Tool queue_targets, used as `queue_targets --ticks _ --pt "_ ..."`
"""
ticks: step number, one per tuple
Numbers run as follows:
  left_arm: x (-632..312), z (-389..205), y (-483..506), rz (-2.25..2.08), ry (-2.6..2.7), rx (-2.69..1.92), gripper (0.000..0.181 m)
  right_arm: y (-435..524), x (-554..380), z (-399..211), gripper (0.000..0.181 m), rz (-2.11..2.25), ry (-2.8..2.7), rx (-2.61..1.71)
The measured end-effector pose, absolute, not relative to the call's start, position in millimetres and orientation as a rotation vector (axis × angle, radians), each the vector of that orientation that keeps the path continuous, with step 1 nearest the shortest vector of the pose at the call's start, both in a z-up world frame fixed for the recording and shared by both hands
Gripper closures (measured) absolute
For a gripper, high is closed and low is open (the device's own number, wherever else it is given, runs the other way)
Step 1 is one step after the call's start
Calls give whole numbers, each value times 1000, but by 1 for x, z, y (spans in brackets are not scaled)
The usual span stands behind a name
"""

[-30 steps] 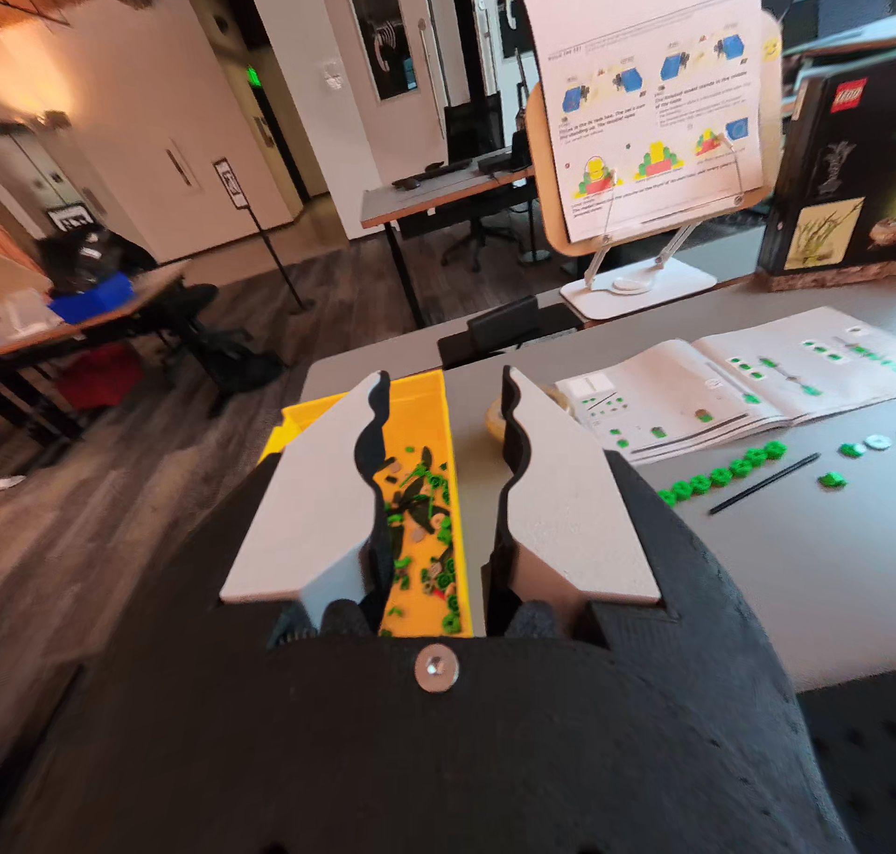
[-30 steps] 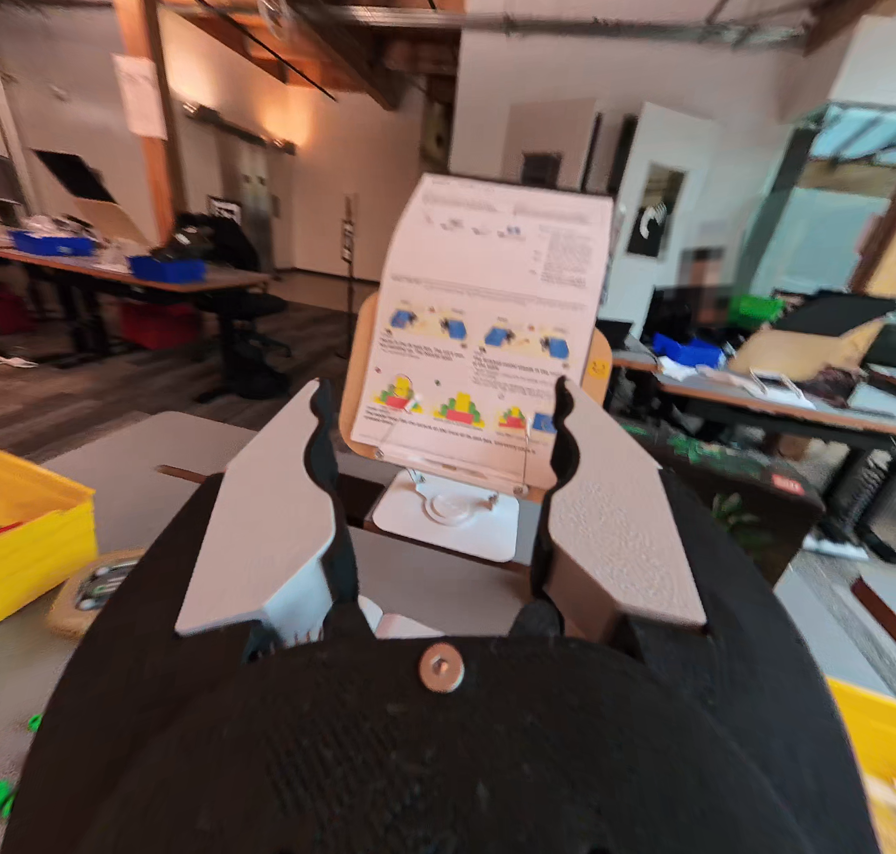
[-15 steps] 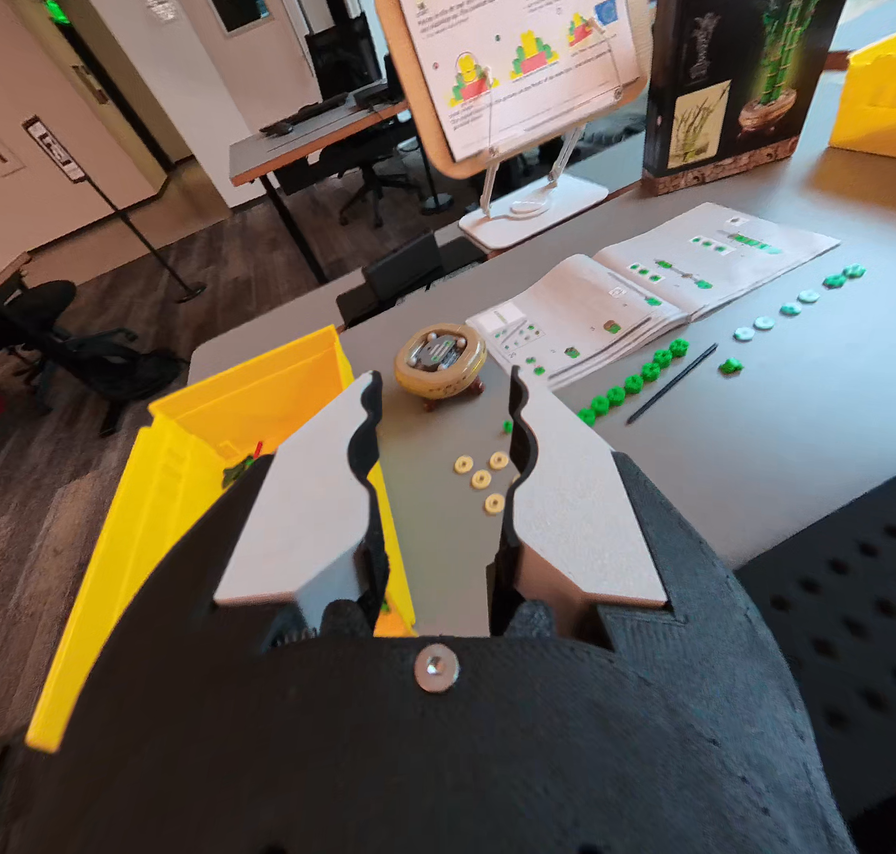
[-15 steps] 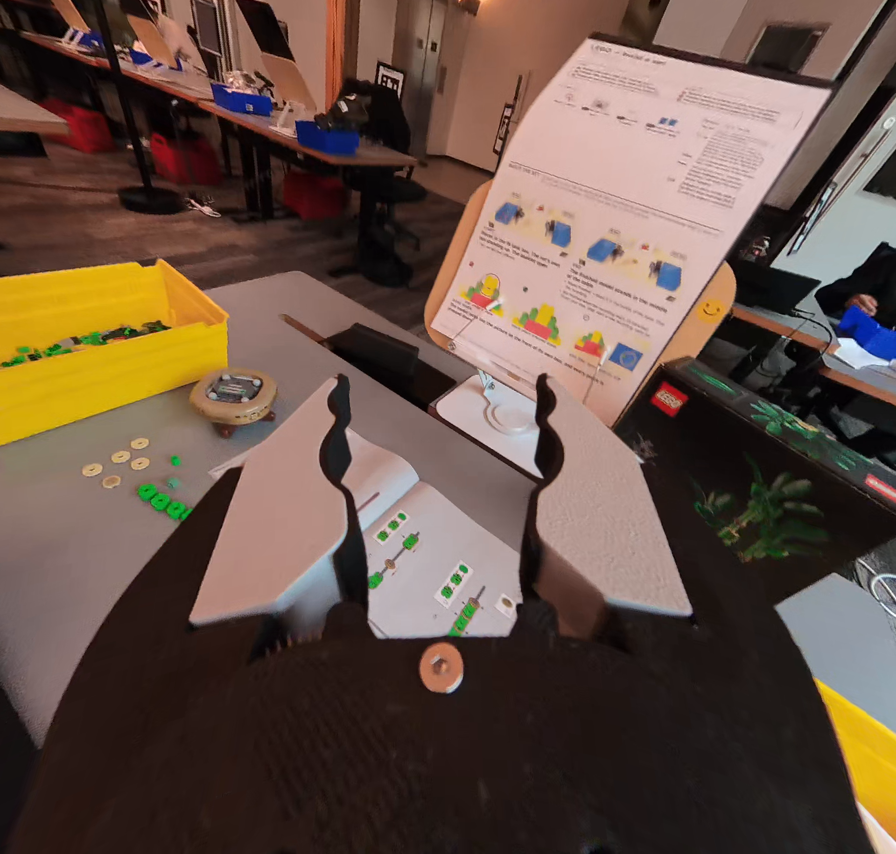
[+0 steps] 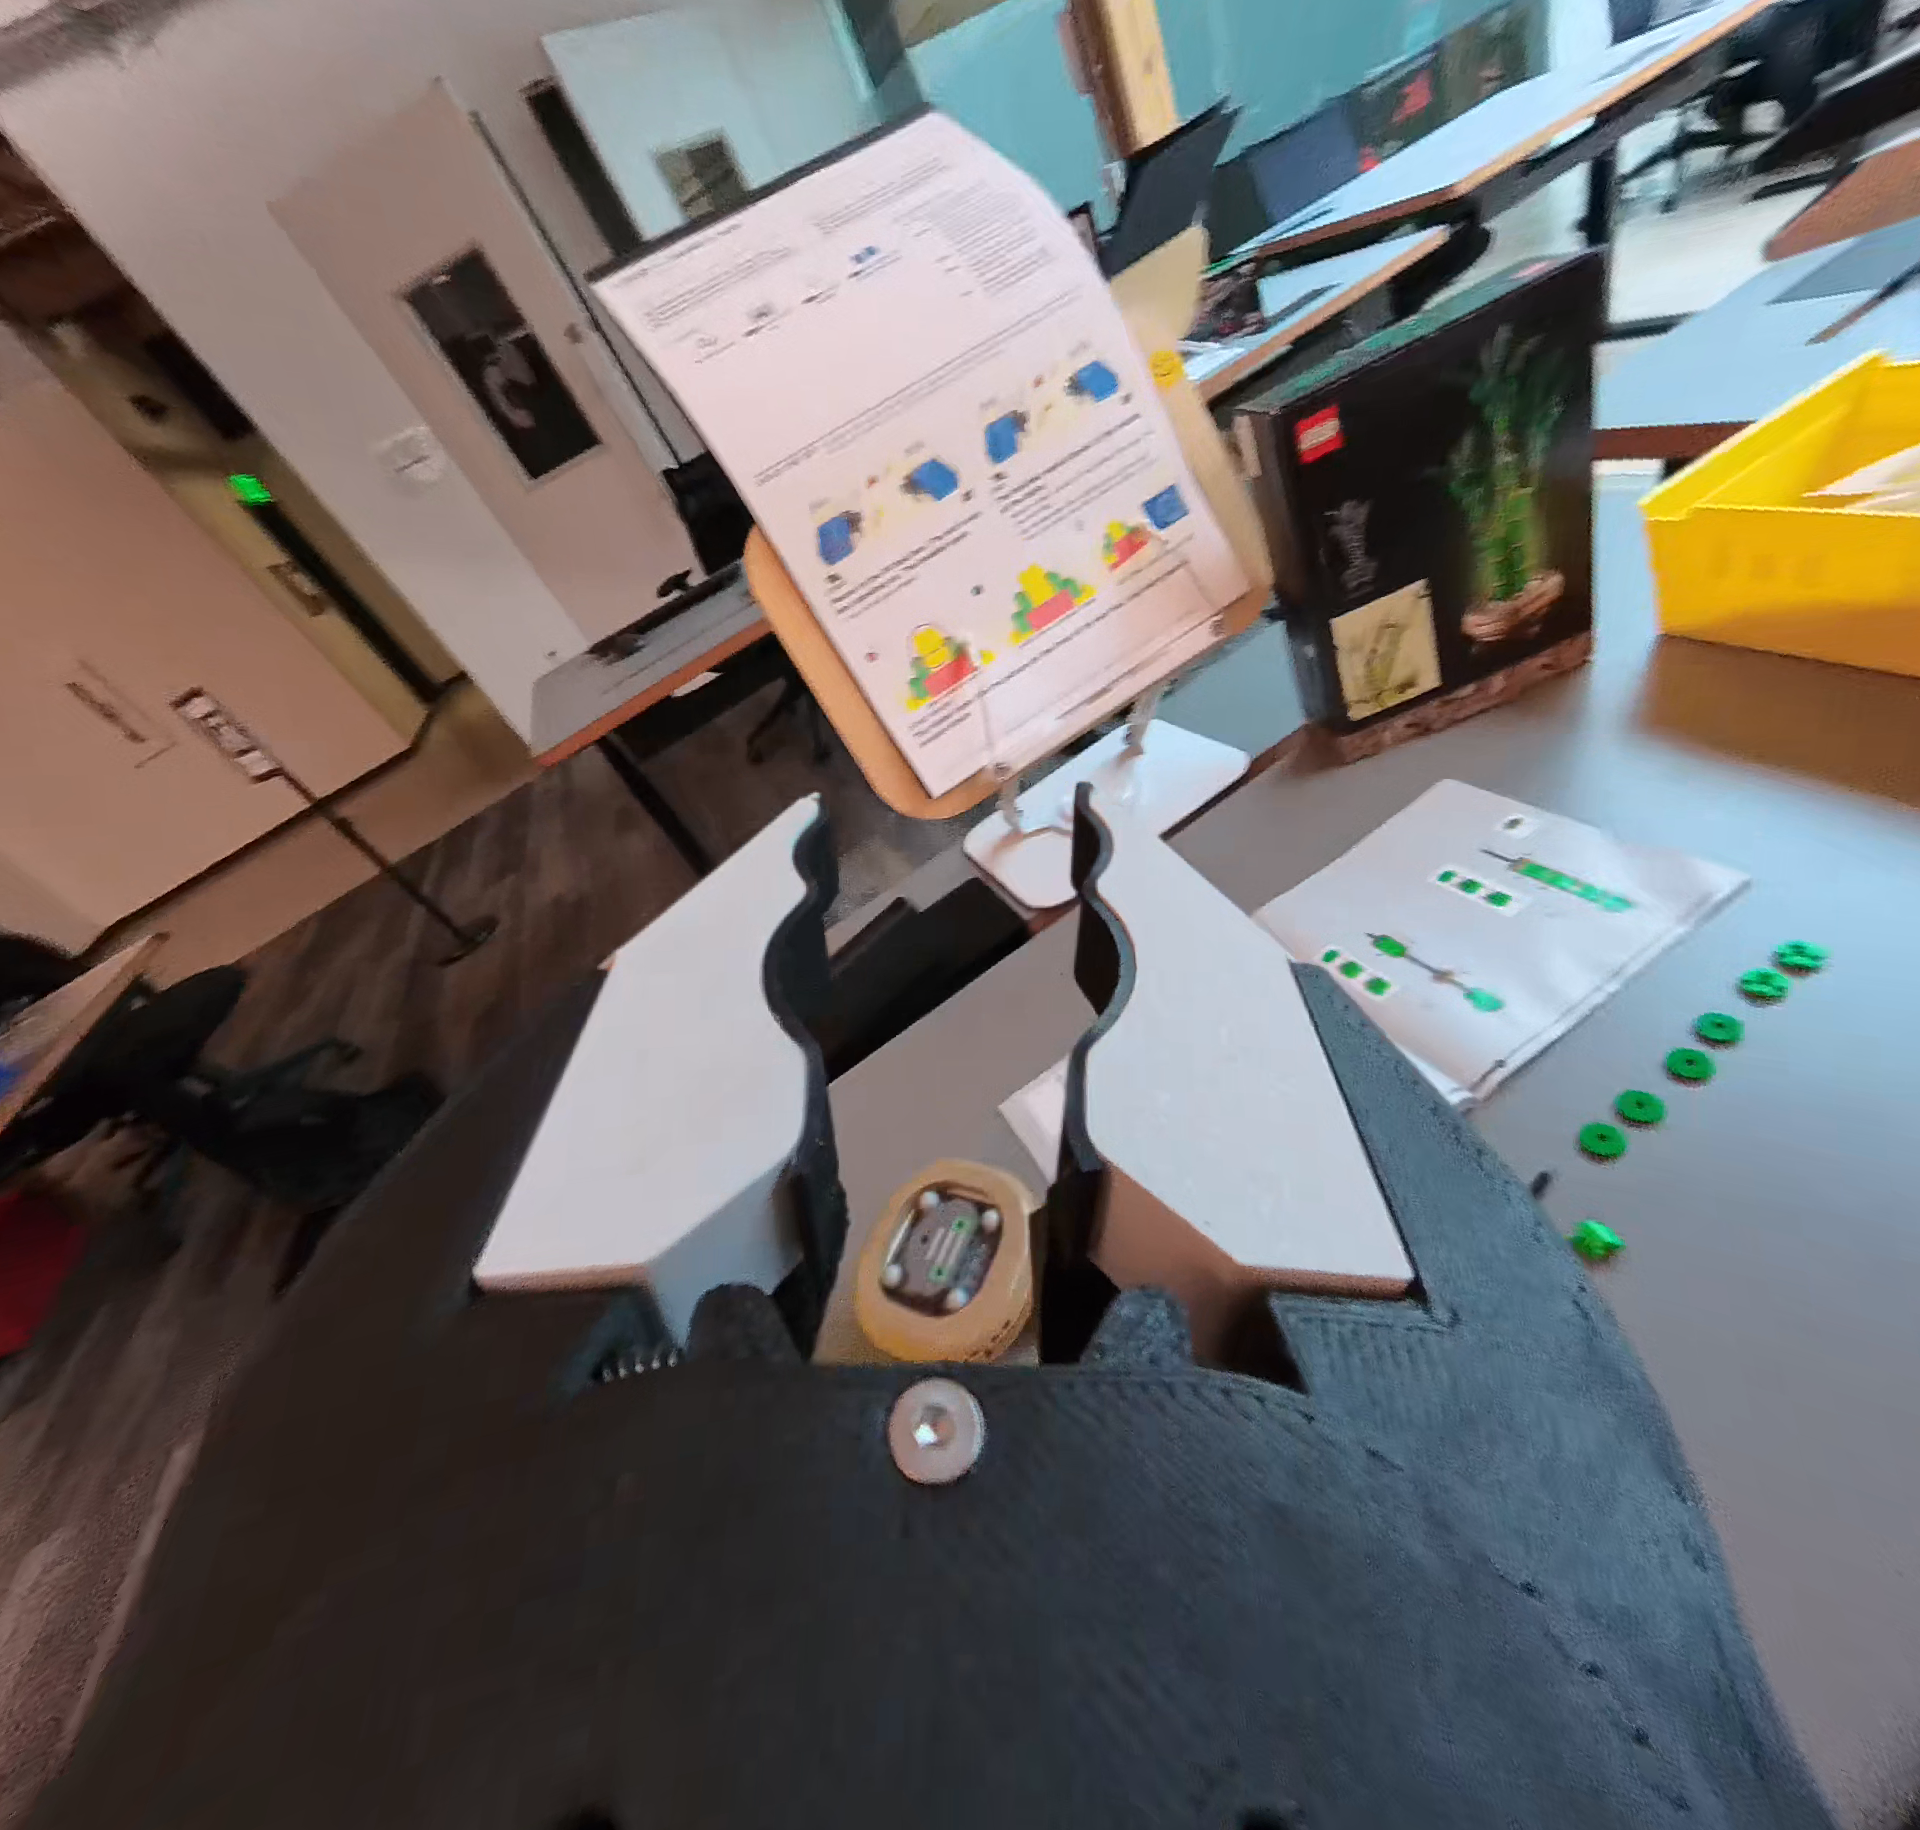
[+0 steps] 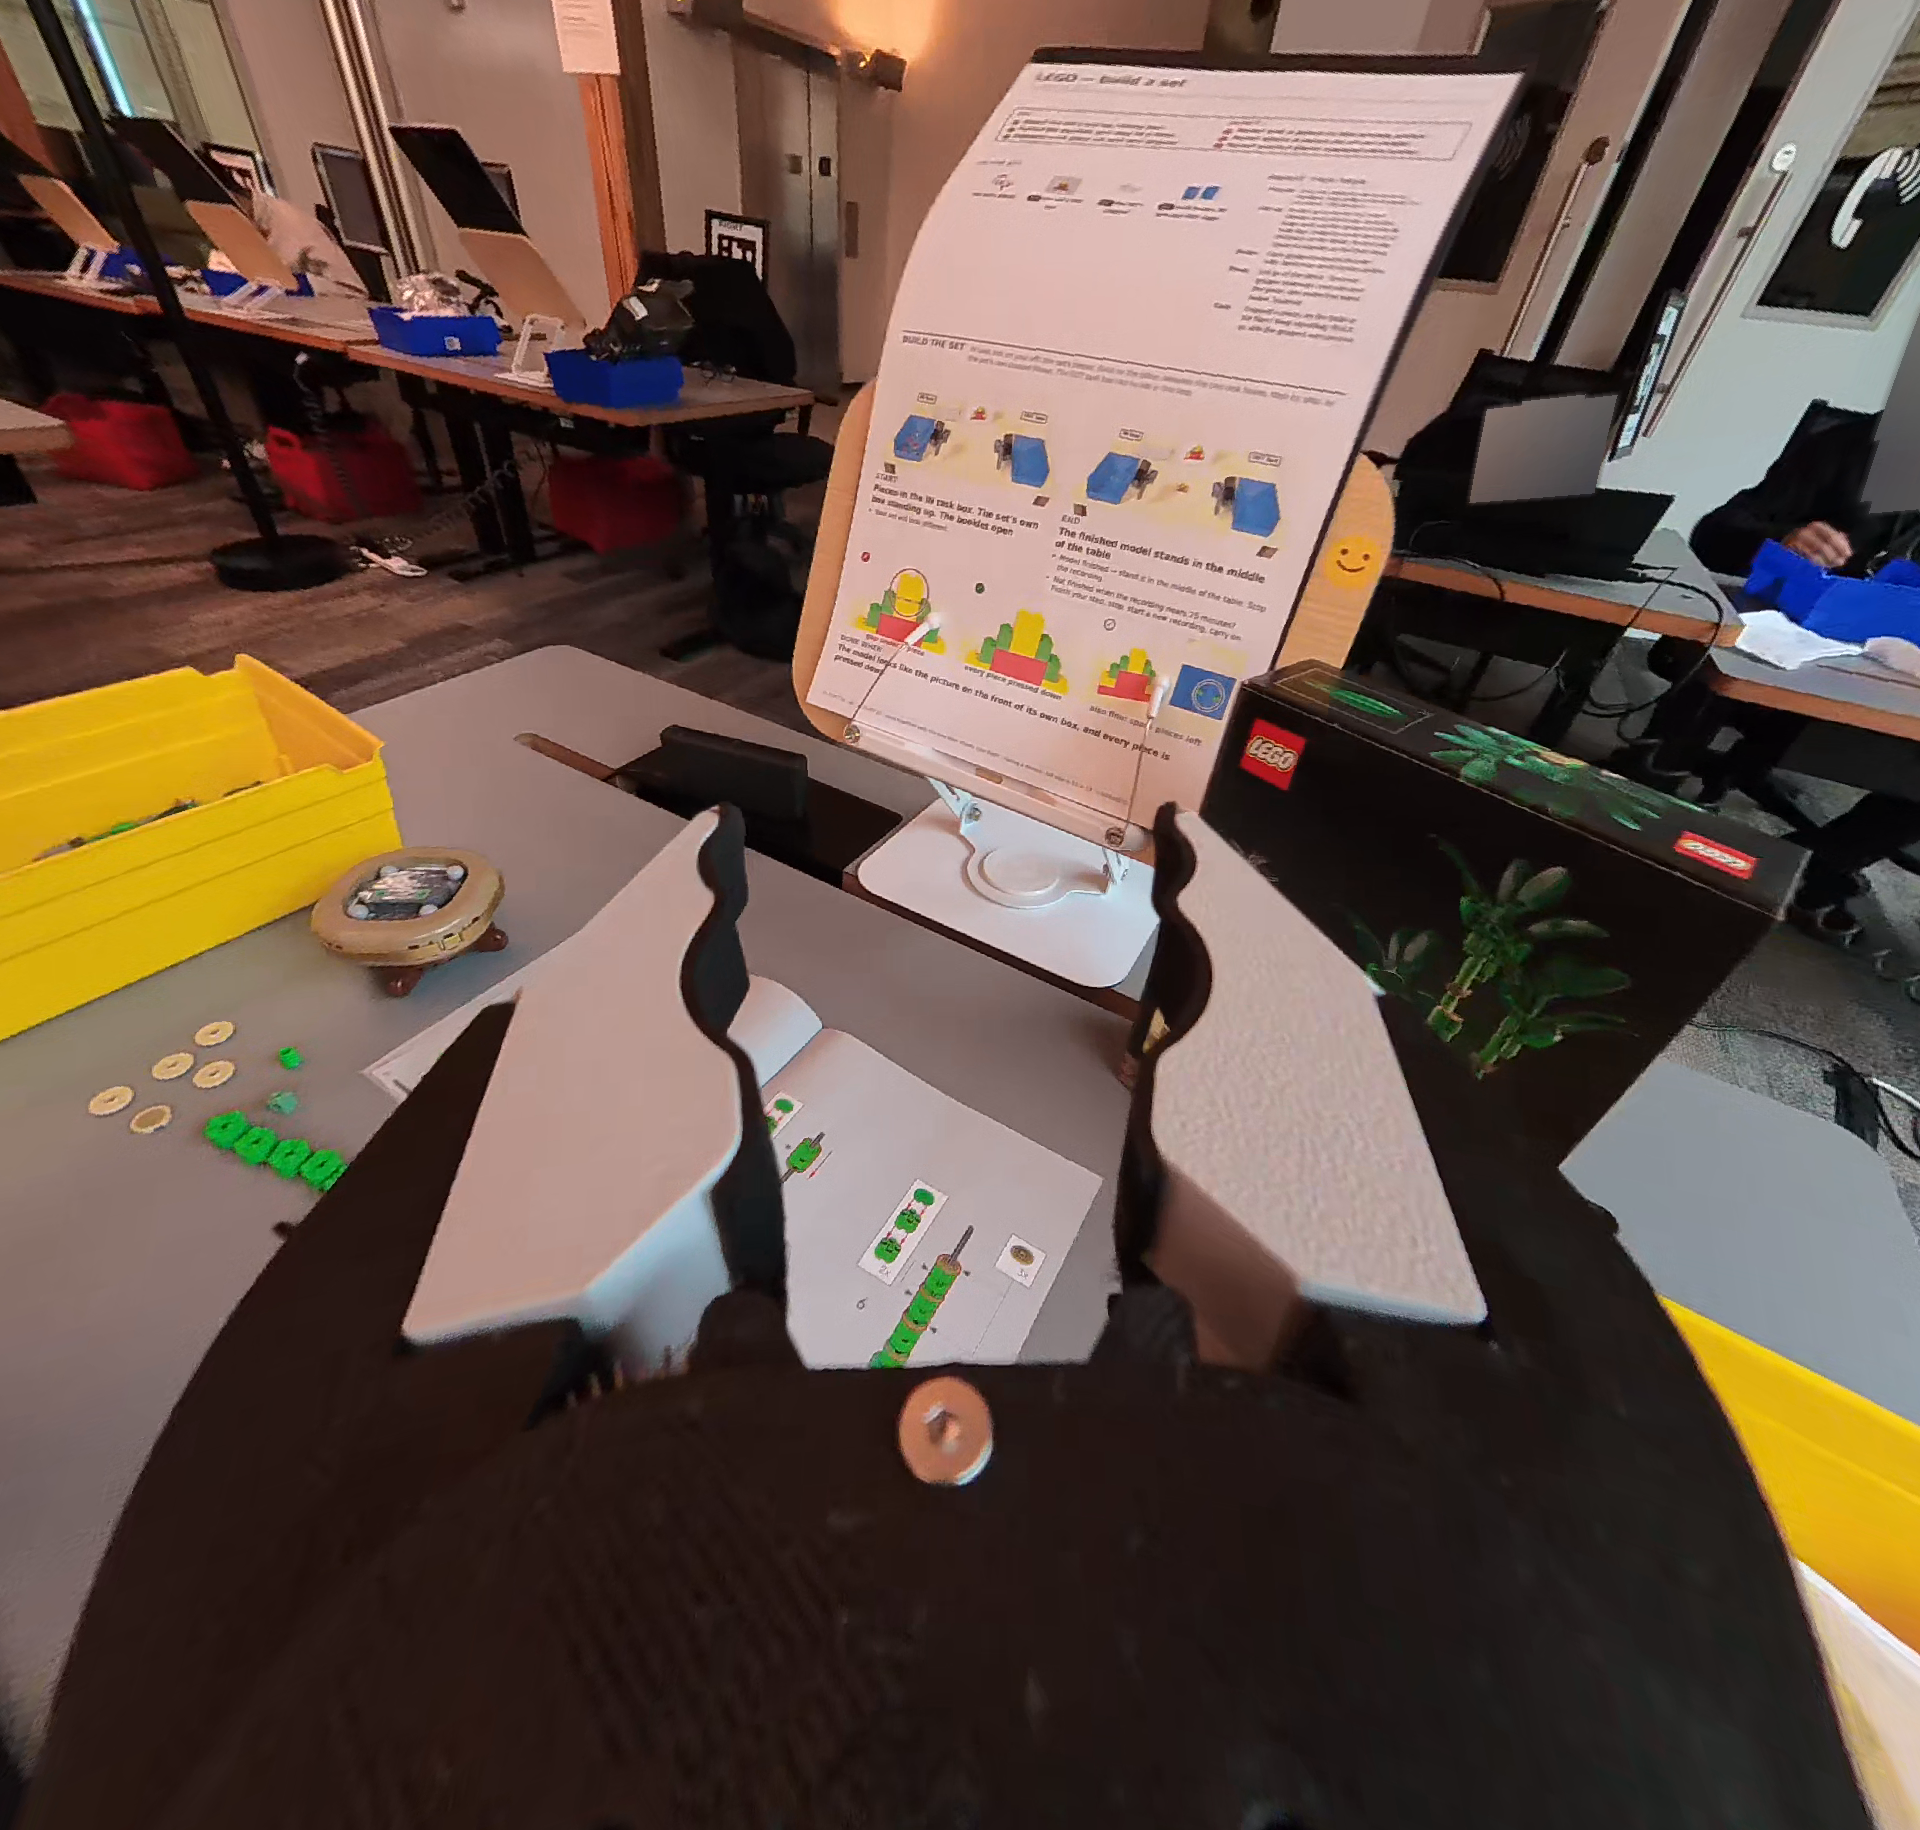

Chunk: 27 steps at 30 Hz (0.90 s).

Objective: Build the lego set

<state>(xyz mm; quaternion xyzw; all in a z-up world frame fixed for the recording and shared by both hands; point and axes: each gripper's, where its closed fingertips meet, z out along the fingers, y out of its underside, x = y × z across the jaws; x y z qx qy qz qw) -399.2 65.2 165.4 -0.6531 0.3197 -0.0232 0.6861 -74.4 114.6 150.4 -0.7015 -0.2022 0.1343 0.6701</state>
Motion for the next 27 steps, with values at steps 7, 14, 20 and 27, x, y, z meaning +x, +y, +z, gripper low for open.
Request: queue_targets --ticks 7,14,20,27 --pt "-396 187 79 -146 663 -1457 136 122 -64 140 104 337 -418 -1603" --pt "-419 174 90 -187 630 -1471 139 130 -75 139 107 367 -379 -1609" --pt "-435 165 89 -254 593 -1543 138 136 -97 144 108 206 -456 -1544" --pt "-441 161 93 -310 582 -1568 138 125 -136 147 107 139 -600 -1509"
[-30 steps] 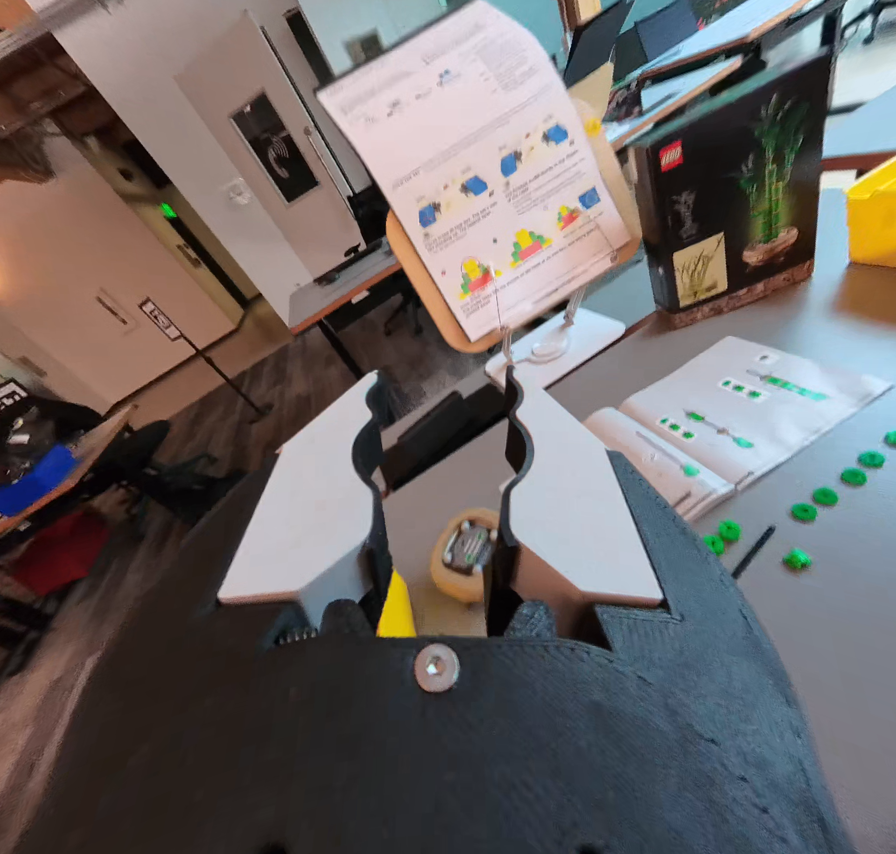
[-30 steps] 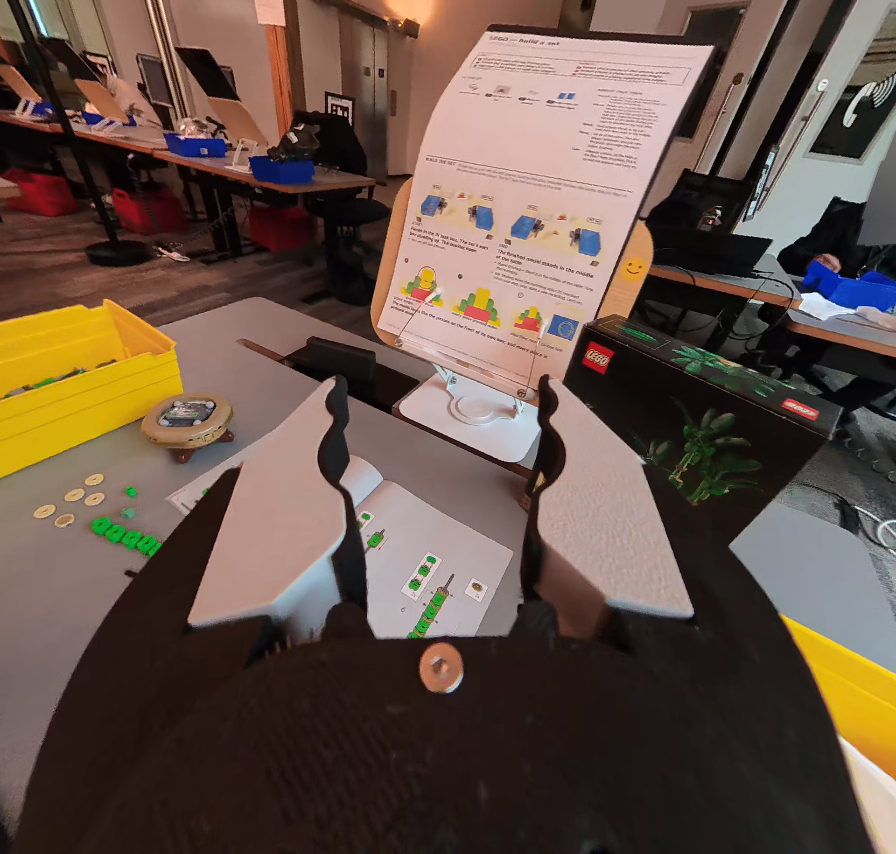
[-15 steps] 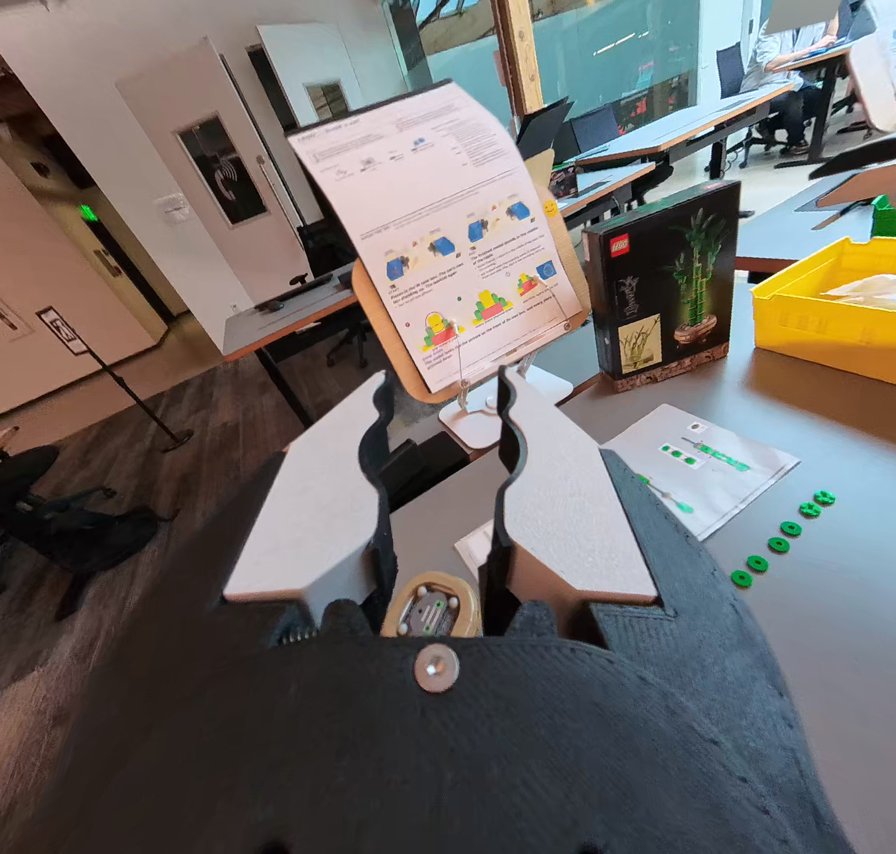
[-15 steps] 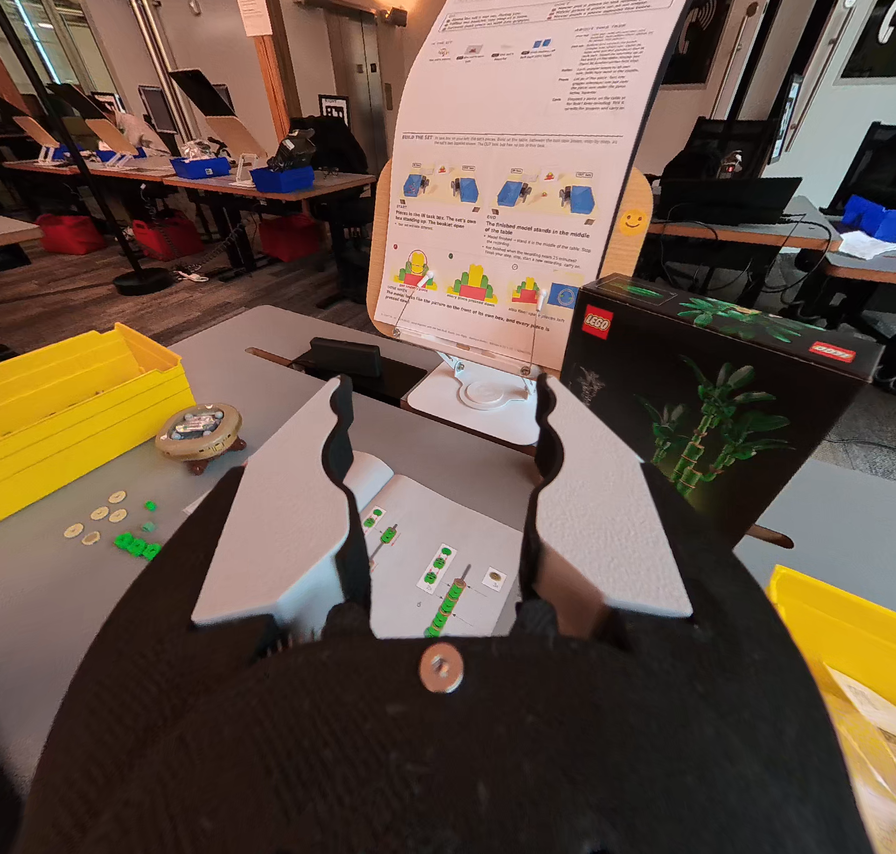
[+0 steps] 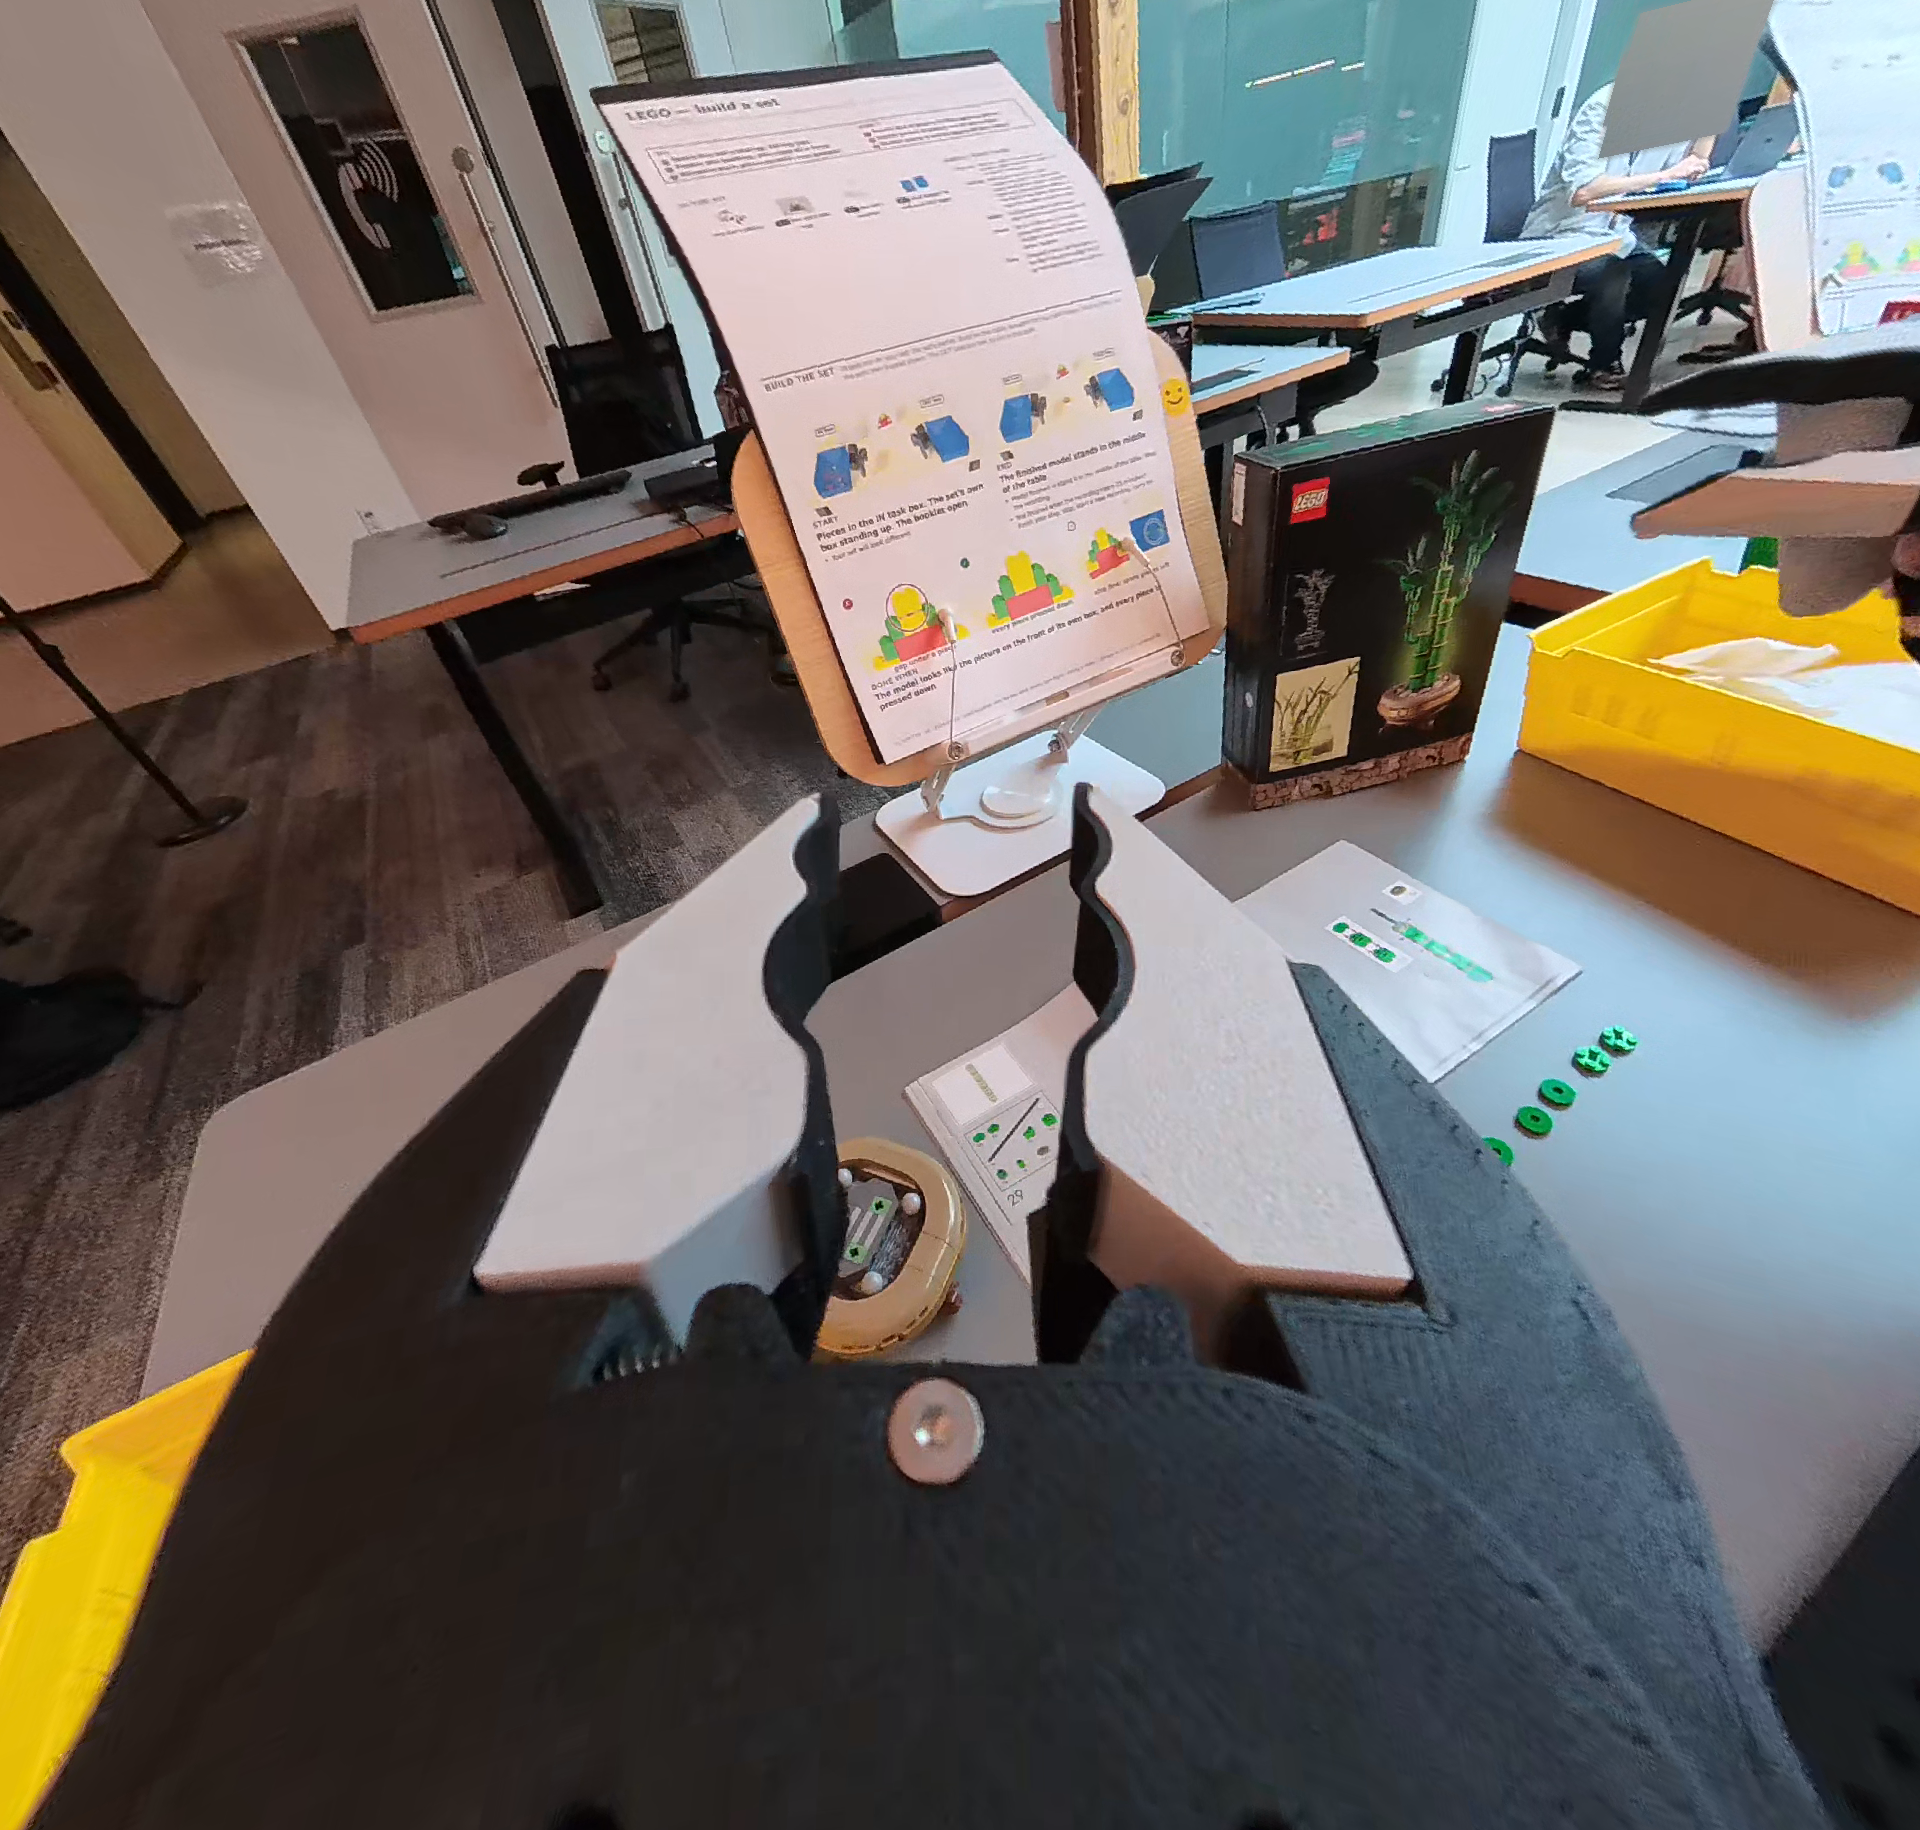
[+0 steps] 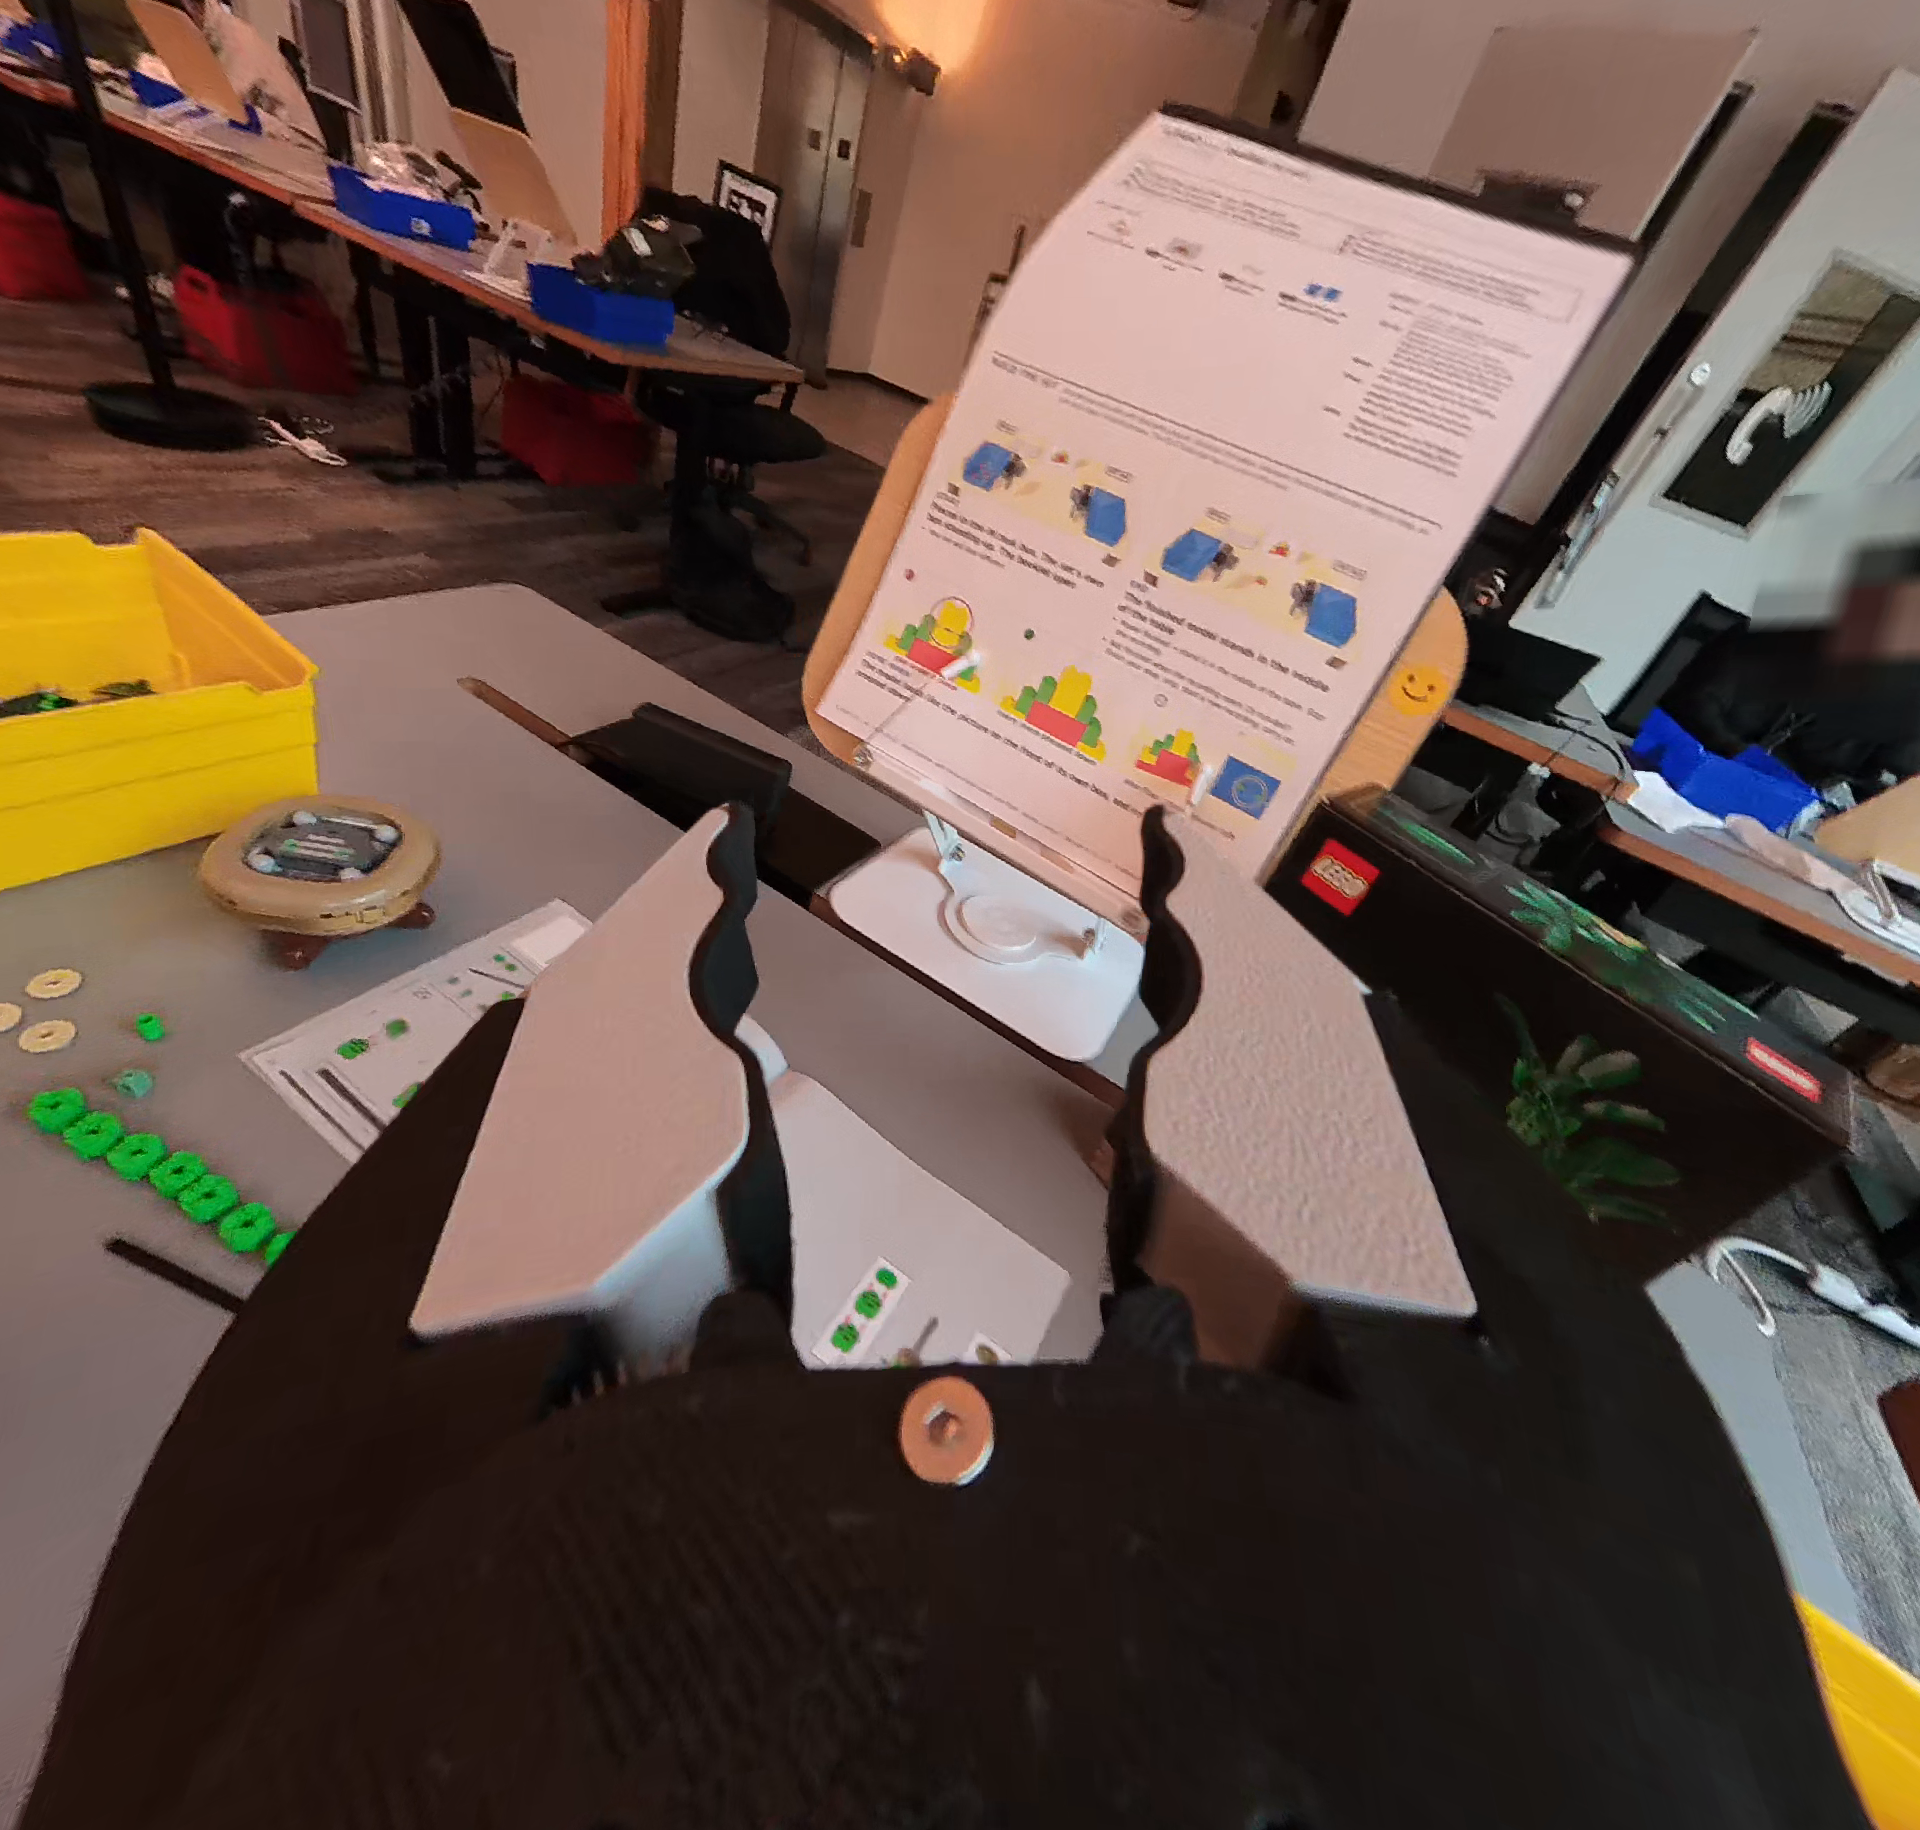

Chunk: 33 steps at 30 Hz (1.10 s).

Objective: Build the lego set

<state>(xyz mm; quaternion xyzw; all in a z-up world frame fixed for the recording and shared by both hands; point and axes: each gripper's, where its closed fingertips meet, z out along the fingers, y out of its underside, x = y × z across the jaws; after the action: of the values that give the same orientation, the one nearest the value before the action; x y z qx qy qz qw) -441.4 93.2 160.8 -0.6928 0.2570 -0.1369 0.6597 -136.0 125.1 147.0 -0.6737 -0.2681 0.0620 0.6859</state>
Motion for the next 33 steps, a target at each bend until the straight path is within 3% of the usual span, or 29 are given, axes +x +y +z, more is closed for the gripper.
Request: queue_targets --ticks 6,11,15,25,33 --pt "-453 155 98 -256 548 -1606 139 109 -173 174 109 326 -634 -1409" --pt "-443 152 103 -252 575 -1605 140 113 -178 157 109 343 -660 -1391" --pt "-433 149 117 -255 590 -1601 141 119 -175 155 121 344 -691 -1400" --pt "-445 141 126 -167 556 -1652 139 124 -182 148 105 230 -746 -1393" --pt "-451 145 122 -163 536 -1648 140 131 -198 142 104 230 -825 -1396"
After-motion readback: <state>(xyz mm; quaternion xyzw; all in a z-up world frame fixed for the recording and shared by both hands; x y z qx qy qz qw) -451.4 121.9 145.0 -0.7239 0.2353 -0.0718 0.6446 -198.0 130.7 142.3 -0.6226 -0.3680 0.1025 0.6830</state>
